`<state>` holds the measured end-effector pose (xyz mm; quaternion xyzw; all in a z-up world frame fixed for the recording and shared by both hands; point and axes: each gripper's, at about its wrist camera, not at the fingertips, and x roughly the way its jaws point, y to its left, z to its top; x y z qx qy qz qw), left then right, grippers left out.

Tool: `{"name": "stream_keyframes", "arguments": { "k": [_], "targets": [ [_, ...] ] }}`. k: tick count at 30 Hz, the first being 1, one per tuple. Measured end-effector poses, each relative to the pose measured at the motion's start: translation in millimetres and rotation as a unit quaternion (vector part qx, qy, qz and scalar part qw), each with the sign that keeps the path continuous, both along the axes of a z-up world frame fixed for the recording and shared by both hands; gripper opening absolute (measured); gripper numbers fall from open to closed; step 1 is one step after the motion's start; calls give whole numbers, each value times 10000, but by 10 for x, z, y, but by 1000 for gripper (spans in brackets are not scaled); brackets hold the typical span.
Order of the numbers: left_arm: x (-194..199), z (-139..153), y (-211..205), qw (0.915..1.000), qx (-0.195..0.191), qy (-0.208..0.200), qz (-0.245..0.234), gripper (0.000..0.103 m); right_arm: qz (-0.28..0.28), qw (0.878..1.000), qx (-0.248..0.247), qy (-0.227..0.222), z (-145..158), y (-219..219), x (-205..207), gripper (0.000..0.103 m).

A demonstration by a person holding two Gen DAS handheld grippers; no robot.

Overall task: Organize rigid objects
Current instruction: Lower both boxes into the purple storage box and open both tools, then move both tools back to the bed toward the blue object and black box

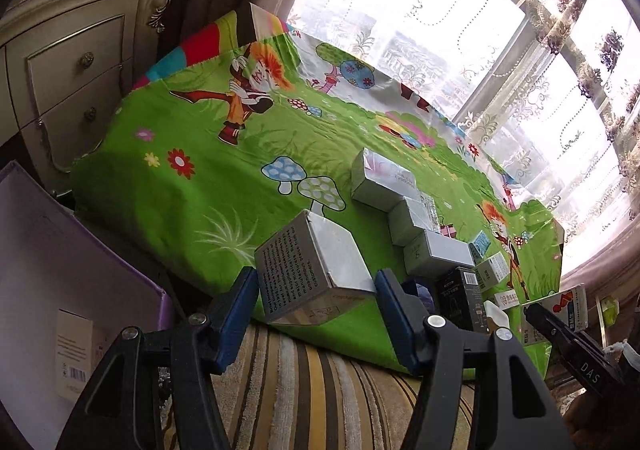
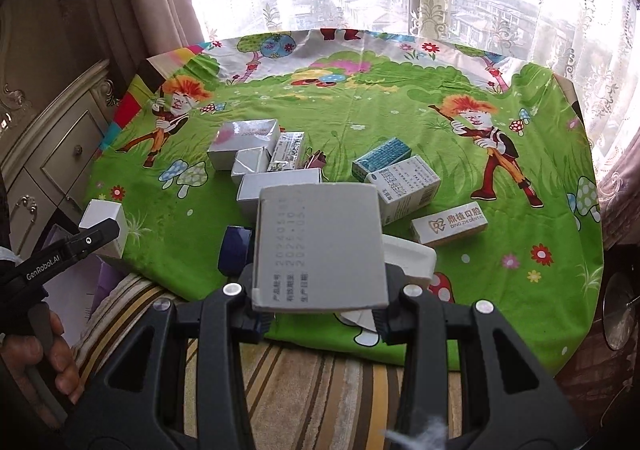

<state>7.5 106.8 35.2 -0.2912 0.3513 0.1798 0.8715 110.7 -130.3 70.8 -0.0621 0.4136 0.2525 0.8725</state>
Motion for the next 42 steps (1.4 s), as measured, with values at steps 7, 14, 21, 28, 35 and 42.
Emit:
{"name": "stream_keyframes", "arguments": {
  "k": [7, 14, 21, 28, 35, 42],
  "targets": [
    [-571, -82, 535, 9922, -424, -161, 1159, 61, 858, 9962, -12, 158, 9, 672, -350, 44],
    [-1114, -167, 935, 9721, -748, -394, 2187, 61, 1753, 9840, -87, 316, -37, 1338, -748, 44],
    [-1470, -283, 1178, 9562, -911, -452, 2744, 61, 2654, 9633, -265, 314, -118, 1953, -1141, 44],
    [-1713, -393, 1355, 9422, -1040, -433, 3155, 61, 3489, 9357, -409, 318, -235, 2476, -1451, 44],
    [-1787, -497, 1462, 9380, -1073, -280, 3284, 70, 4067, 9106, -626, 372, -421, 2716, -1627, 71],
    [-1634, -430, 1399, 9477, -839, -390, 3053, 71, 3710, 9267, -490, 343, -353, 2538, -1426, 75]
  ]
}}
